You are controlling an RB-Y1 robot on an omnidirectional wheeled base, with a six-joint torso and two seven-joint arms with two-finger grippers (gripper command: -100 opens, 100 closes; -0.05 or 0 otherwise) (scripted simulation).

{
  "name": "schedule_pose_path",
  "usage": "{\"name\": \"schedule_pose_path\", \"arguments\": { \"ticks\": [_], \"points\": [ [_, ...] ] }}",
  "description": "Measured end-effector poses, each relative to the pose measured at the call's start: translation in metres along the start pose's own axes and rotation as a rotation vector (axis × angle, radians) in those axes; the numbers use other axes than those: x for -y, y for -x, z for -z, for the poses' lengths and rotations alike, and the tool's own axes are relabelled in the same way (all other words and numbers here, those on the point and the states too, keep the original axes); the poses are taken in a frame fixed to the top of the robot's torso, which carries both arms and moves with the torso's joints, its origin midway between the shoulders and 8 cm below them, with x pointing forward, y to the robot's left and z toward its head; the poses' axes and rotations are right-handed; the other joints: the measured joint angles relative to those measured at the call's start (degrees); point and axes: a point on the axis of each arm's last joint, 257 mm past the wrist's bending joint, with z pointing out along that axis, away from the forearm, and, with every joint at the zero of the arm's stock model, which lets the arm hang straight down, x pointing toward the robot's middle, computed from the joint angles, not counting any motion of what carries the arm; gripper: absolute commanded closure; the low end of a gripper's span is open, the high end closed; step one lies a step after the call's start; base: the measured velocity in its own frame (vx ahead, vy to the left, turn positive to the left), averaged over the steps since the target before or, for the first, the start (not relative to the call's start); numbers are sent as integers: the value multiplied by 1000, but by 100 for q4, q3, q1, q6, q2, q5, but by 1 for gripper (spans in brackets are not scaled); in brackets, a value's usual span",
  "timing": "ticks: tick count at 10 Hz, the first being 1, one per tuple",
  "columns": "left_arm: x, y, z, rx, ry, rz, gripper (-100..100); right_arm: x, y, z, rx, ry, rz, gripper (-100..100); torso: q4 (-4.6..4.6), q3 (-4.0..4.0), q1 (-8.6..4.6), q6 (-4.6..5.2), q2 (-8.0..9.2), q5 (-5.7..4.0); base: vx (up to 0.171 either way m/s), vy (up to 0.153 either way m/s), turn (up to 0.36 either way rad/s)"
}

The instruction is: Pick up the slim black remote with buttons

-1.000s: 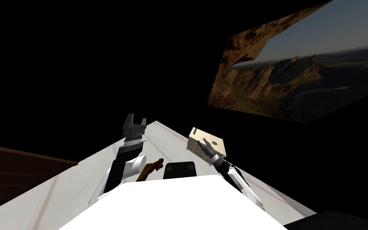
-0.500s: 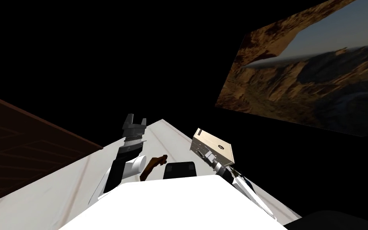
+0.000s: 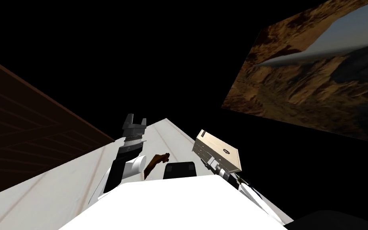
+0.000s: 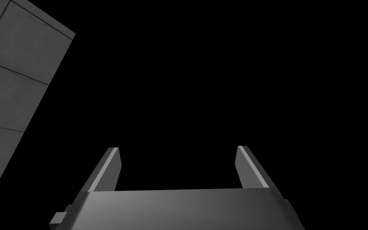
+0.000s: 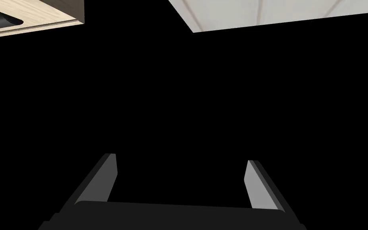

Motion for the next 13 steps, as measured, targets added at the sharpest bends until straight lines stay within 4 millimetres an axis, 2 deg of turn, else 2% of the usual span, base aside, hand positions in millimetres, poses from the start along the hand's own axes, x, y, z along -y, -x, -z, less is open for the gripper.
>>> {"name": "schedule_pose_path", "arguments": {
  "ticks": [2, 4, 6, 7, 10, 12, 13],
  "points": [
    [0, 0, 0, 0, 0, 0, 0, 0, -33, 15, -87, 7, 58, -100, -1, -2, -2, -1, -4, 0, 21, 10, 257],
    [0, 0, 0, 0, 0, 0, 0, 10, -83, 45, -209, 27, 140, -100, -2, -7, -8, -6, -13, -1, 39, -4, 326],
    [0, 0, 0, 0, 0, 0, 0, 12, -108, 60, -295, 45, 203, -100, -3, -9, -10, -5, -17, -2, 63, -14, 414],
    [0, 0, 0, 0, 0, 0, 0, 18, -126, 79, -362, 58, 250, -100, -5, -15, -15, -7, -28, -2, 61, -34, 187],
    [0, 0, 0, 0, 0, 0, 0, 22, -157, 104, -459, 86, 326, -100, -4, -11, -16, 3, -19, -3, 48, -34, 280],
    [0, 0, 0, 0, 0, 0, 0, 30, -186, 140, -555, 117, 391, -100, -5, -16, -24, -3, -28, -4, 73, -63, 352],
    [0, 0, 0, 0, 0, 0, 0, 33, -197, 149, -586, 123, 411, -100, -6, -17, -28, 0, -30, -7, 86, -72, 341]
  ]
}}
